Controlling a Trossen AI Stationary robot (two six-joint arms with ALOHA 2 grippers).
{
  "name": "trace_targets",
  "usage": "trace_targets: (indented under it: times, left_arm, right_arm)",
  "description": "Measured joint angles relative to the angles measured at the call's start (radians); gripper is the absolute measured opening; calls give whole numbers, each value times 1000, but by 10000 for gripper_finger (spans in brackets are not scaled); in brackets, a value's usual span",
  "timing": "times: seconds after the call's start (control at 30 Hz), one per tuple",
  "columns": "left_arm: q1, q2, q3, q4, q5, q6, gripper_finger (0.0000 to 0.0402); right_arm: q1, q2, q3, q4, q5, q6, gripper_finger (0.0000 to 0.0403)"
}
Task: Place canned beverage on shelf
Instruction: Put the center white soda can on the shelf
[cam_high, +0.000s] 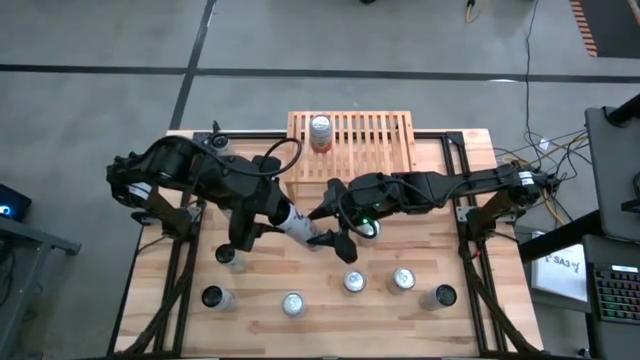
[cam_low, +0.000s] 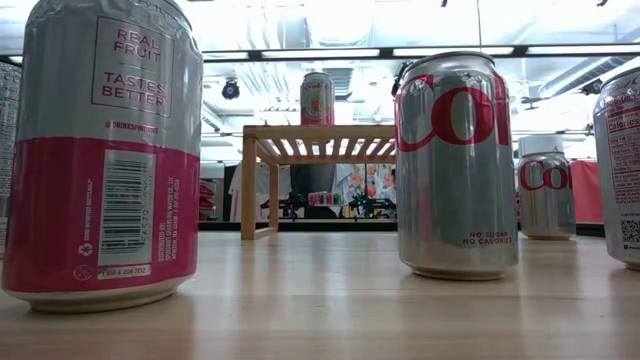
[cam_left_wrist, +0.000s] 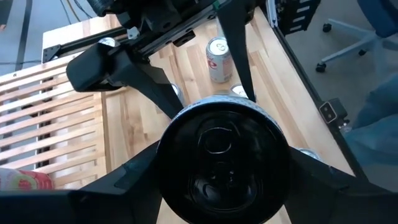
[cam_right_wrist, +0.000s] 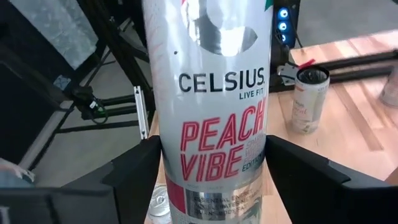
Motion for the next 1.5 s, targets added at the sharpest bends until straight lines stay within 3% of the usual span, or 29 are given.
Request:
trace_targets:
  times: [0.4, 0.67, 0.87, 0.93, 1.1, 1.23, 1.5]
  left_arm:
    - [1, 4, -2, 21, -48, -3, 239]
    - [2, 6, -2, 76, -62, 44, 239]
    - [2, 6, -6, 74, -56, 20, 239]
    - [2, 6, -7, 74, -56, 11, 241]
    - [3, 6, -4, 69, -64, -28, 316]
    - [3, 4, 3, 59, -110, -28, 344]
    - [6, -45, 45, 59, -284, -20, 323]
  right_arm:
    - [0, -17, 4, 5, 74, -27, 325]
    - [0, 14, 3, -6, 77, -111, 303]
    - [0, 6, 3, -3, 82, -116, 238]
    - [0, 6, 3, -3, 78, -114, 237]
    - [0, 2, 1, -12, 88, -120, 237]
    - [0, -18, 0, -34, 94, -127, 237]
    - [-13, -133, 0, -145, 250, -155, 237]
